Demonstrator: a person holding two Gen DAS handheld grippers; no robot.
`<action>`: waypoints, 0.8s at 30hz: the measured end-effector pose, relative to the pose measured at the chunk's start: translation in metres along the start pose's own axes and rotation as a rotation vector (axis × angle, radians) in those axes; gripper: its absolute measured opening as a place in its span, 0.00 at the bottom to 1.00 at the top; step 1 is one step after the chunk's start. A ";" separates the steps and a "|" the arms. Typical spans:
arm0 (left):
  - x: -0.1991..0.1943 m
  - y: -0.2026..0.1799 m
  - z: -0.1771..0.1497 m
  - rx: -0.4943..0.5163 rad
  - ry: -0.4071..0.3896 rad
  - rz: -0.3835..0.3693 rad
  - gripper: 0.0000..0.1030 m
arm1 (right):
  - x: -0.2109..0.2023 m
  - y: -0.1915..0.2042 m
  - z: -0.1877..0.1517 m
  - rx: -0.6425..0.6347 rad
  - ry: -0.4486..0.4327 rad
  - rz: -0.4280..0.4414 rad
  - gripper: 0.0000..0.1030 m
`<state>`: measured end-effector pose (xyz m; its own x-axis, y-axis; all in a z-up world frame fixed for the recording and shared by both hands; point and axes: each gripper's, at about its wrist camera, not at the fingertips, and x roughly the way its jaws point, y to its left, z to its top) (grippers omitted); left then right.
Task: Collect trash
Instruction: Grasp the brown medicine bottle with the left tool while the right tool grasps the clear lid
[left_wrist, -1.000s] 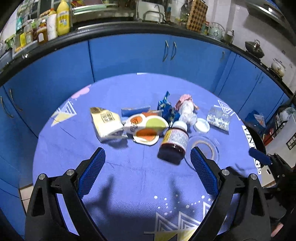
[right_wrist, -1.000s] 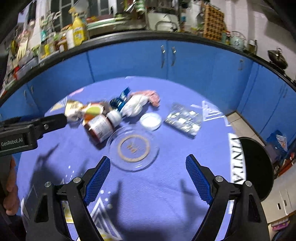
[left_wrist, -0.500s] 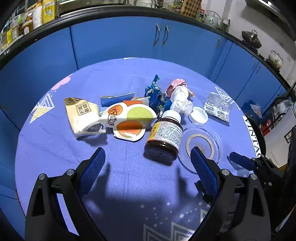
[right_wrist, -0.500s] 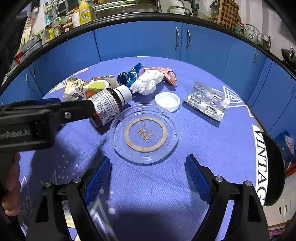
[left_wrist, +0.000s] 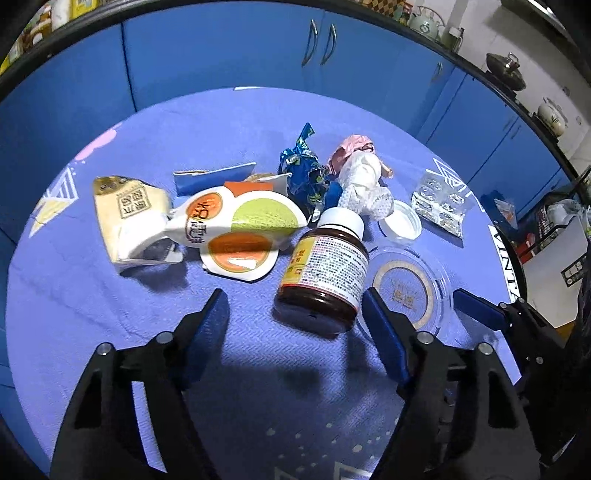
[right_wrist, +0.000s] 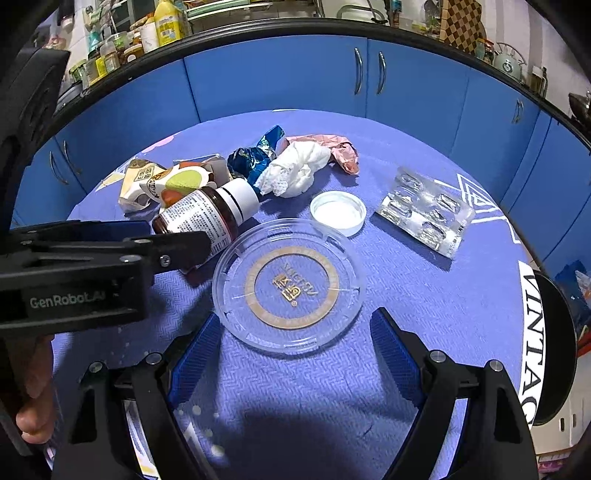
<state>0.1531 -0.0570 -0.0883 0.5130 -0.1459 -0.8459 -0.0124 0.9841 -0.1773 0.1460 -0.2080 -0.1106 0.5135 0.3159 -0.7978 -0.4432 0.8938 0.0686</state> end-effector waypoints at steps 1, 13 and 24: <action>0.001 -0.001 0.000 0.000 0.003 -0.003 0.64 | 0.001 0.001 0.001 -0.004 0.001 -0.001 0.79; 0.004 -0.001 0.006 0.005 0.006 -0.009 0.48 | 0.008 0.001 0.011 -0.010 0.002 0.004 0.79; -0.006 -0.002 0.007 0.009 -0.025 0.003 0.46 | 0.001 -0.001 0.011 -0.021 -0.040 -0.016 0.78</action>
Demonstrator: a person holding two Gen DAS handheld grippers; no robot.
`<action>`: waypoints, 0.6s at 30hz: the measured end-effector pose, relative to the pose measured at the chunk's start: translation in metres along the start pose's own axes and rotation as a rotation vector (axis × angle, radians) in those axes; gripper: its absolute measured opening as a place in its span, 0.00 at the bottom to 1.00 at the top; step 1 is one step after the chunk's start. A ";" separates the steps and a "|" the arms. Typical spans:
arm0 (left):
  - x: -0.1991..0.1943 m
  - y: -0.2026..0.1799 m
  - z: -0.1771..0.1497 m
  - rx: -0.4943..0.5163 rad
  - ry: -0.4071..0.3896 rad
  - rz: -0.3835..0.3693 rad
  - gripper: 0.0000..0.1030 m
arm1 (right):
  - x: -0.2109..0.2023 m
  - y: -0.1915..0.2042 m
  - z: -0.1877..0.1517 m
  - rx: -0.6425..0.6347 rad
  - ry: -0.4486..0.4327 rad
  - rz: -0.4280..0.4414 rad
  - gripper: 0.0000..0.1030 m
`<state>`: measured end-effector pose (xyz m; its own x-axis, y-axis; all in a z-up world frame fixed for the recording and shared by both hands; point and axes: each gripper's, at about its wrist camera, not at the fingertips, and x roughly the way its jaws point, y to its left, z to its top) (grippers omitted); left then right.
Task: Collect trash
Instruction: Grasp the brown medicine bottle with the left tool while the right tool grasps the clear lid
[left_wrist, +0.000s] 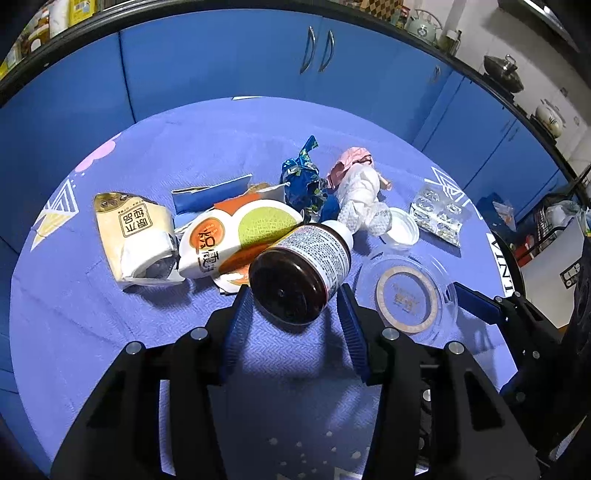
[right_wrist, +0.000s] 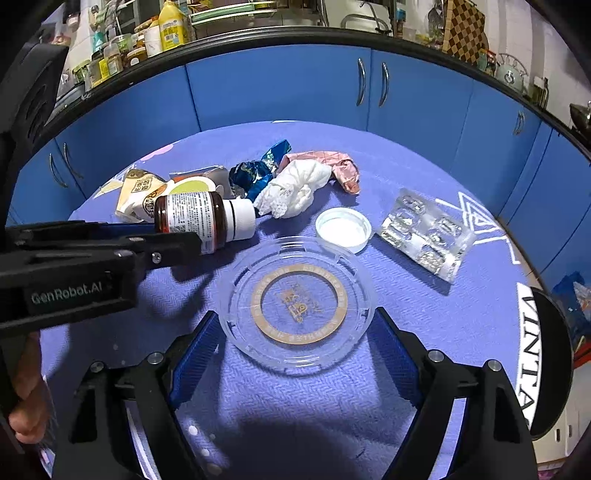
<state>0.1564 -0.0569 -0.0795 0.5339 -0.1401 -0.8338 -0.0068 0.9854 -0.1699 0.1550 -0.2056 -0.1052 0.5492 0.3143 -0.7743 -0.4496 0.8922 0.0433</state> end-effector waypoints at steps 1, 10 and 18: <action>-0.001 0.000 0.000 0.000 -0.001 0.000 0.46 | -0.001 -0.001 0.000 0.000 -0.004 -0.003 0.78; -0.013 -0.005 0.001 0.003 -0.014 -0.010 0.24 | -0.024 -0.013 -0.003 0.017 -0.042 -0.010 0.77; -0.015 -0.005 -0.002 -0.006 -0.013 -0.013 0.26 | -0.033 -0.015 -0.005 0.024 -0.055 -0.011 0.74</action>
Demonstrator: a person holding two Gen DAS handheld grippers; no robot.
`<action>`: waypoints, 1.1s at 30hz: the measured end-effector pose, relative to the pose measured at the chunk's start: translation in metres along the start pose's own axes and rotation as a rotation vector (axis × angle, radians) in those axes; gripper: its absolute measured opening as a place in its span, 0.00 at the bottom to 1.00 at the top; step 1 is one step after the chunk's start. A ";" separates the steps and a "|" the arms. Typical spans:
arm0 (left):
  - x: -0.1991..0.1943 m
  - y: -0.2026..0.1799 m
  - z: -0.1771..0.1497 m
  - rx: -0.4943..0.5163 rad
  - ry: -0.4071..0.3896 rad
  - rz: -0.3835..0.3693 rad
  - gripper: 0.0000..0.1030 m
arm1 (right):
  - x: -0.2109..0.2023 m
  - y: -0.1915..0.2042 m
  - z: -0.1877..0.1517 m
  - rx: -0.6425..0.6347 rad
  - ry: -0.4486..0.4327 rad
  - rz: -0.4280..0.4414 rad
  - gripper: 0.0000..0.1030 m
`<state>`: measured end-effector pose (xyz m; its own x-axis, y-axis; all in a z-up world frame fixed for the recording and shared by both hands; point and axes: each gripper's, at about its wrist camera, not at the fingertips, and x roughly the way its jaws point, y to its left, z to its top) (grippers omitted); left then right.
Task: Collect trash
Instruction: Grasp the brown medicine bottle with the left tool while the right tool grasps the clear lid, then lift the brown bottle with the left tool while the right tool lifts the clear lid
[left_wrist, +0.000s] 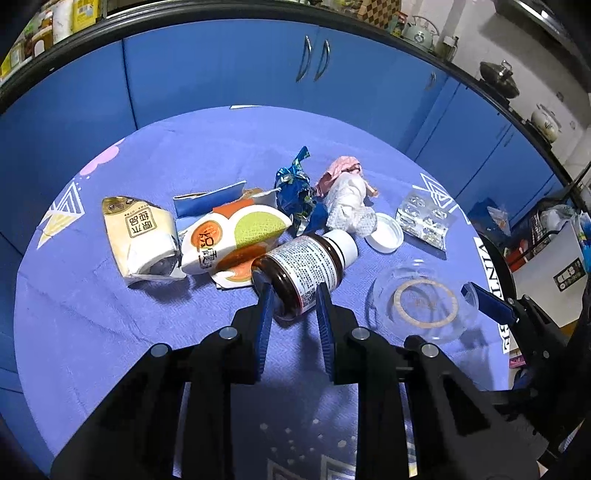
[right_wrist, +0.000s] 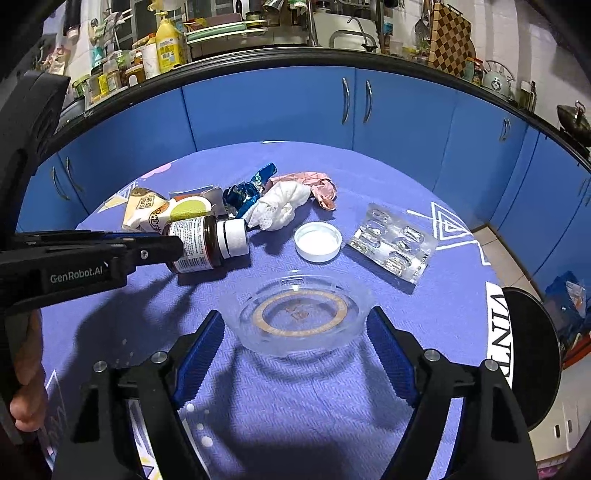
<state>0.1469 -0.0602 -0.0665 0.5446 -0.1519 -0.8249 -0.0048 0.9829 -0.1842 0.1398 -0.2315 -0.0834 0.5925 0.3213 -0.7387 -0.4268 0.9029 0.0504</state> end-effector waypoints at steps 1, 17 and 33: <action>0.001 0.001 0.000 -0.007 0.005 -0.005 0.30 | 0.000 -0.001 0.000 0.004 0.000 0.000 0.74; 0.014 -0.001 0.010 0.008 -0.057 0.090 0.96 | 0.006 -0.011 0.002 0.037 0.009 0.002 0.74; 0.034 -0.002 0.010 0.002 0.006 0.090 0.60 | 0.006 -0.020 0.004 0.045 -0.002 -0.003 0.72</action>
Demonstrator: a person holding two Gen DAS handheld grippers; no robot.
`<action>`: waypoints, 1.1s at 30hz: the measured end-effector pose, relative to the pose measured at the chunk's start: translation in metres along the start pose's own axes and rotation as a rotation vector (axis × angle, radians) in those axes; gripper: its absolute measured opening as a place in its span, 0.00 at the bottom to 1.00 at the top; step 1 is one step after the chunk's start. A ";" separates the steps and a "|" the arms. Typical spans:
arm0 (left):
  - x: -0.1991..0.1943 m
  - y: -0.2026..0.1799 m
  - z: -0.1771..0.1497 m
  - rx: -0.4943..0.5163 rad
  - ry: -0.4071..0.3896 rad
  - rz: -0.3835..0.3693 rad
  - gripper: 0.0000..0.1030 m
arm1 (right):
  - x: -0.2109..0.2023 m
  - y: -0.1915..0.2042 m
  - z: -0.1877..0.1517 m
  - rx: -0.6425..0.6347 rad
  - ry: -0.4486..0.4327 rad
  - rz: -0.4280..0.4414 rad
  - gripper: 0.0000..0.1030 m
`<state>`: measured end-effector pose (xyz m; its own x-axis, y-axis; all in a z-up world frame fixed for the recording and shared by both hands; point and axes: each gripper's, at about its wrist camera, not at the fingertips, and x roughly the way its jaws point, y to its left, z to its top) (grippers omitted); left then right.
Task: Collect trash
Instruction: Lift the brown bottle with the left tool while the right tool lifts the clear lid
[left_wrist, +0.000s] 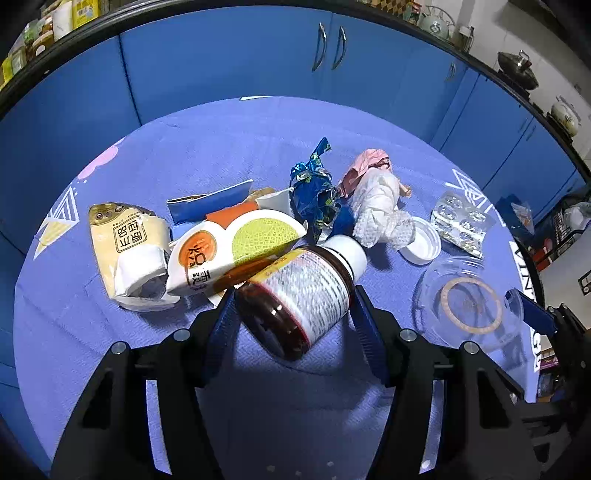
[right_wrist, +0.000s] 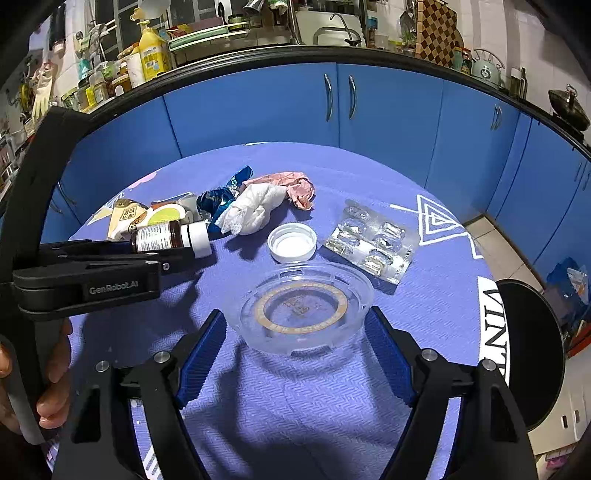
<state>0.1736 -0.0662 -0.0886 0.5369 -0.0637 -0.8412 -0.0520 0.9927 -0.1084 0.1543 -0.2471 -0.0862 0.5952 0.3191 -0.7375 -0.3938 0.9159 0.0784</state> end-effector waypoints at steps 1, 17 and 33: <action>-0.001 0.000 0.000 -0.001 -0.002 0.000 0.60 | -0.001 0.000 0.000 -0.001 -0.002 0.000 0.70; -0.028 -0.007 -0.001 0.015 -0.052 -0.018 0.60 | -0.019 -0.002 -0.001 -0.010 -0.032 -0.008 0.46; -0.028 -0.014 -0.002 0.026 -0.054 -0.024 0.60 | 0.004 -0.013 -0.001 0.045 0.061 0.014 0.74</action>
<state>0.1575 -0.0784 -0.0652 0.5824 -0.0831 -0.8087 -0.0166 0.9933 -0.1140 0.1613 -0.2583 -0.0907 0.5456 0.3175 -0.7756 -0.3689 0.9220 0.1180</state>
